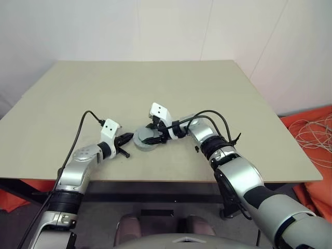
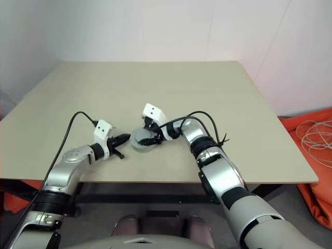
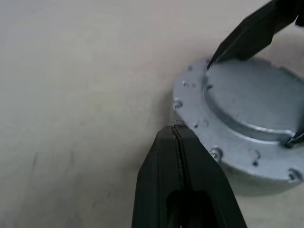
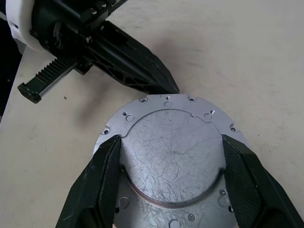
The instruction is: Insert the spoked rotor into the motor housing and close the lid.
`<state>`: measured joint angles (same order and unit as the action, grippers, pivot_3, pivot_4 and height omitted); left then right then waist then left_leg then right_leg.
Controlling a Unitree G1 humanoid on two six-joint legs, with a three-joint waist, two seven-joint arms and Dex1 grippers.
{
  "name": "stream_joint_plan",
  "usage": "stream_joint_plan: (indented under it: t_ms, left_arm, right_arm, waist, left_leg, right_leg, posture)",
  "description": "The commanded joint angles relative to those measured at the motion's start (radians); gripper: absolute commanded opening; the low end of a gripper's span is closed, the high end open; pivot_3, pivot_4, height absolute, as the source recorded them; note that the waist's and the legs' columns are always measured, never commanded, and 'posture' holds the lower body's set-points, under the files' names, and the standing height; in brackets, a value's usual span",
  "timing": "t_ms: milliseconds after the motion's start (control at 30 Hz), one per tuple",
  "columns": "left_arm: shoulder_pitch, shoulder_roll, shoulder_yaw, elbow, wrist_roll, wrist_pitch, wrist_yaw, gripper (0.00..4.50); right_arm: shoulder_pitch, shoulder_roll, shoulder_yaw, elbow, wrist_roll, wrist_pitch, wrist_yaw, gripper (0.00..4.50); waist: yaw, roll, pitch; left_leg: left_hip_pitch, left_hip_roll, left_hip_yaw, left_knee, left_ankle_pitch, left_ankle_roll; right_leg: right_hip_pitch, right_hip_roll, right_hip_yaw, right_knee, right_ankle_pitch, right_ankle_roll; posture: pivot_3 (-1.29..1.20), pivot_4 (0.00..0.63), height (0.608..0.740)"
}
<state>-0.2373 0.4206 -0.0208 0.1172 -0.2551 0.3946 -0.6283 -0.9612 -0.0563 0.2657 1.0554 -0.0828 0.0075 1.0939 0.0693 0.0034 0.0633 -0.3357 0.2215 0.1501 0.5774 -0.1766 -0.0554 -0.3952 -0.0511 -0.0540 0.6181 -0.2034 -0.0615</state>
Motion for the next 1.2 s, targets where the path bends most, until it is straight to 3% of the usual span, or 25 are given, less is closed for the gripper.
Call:
stream_joint_plan:
  t_ms: [33,433,567,867,1200]
  left_arm:
    - [-0.027,0.012,-0.019,-0.010,0.025,0.010,-0.005,0.00]
    - [-0.033,0.010,-0.036,-0.018,0.053,0.044,-0.008,0.00]
    - [-0.042,0.005,-0.041,-0.019,0.059,0.045,-0.010,0.00]
    - [-0.059,-0.001,-0.055,-0.031,0.063,0.057,-0.016,0.00]
    - [-0.058,-0.003,-0.069,-0.036,0.062,0.066,-0.036,0.00]
  right_arm:
    - [0.019,-0.013,0.019,0.017,-0.030,0.021,-0.002,3.11]
    - [0.025,-0.010,0.018,-0.005,-0.019,0.044,0.021,3.11]
    - [0.028,-0.014,0.014,-0.049,-0.001,0.070,0.062,4.49]
    - [0.031,-0.028,-0.050,-0.204,0.090,0.197,0.106,4.49]
    - [0.096,-0.140,-0.111,-0.518,0.244,0.528,0.172,4.49]
  waist:
    - [0.000,0.000,0.000]
    - [0.000,0.000,0.000]
    - [0.000,0.000,0.000]
    - [0.003,0.000,0.000]
    - [0.026,0.001,0.001]
  left_leg:
    - [0.000,0.000,0.000,0.000,0.000,0.000]
    - [0.000,0.000,0.000,-0.001,0.000,0.000]
    - [-0.001,0.000,0.000,-0.002,0.000,0.000]
    - [-0.010,0.001,0.000,-0.002,-0.001,0.001]
    - [-0.014,0.000,0.000,-0.005,-0.002,0.003]
  right_leg:
    - [0.000,0.000,0.000,0.000,0.000,0.000]
    - [0.000,0.000,0.000,-0.002,0.000,0.000]
    - [0.000,0.000,0.000,-0.004,0.000,0.000]
    - [-0.006,-0.001,-0.001,-0.006,0.002,-0.002]
    - [-0.008,-0.001,-0.002,-0.011,0.004,-0.006]
  posture:
    - [0.00,0.000,0.740]
    - [0.00,0.000,0.740]
    - [0.00,0.000,0.740]
    - [0.00,0.000,0.740]
    - [0.00,0.000,0.740]
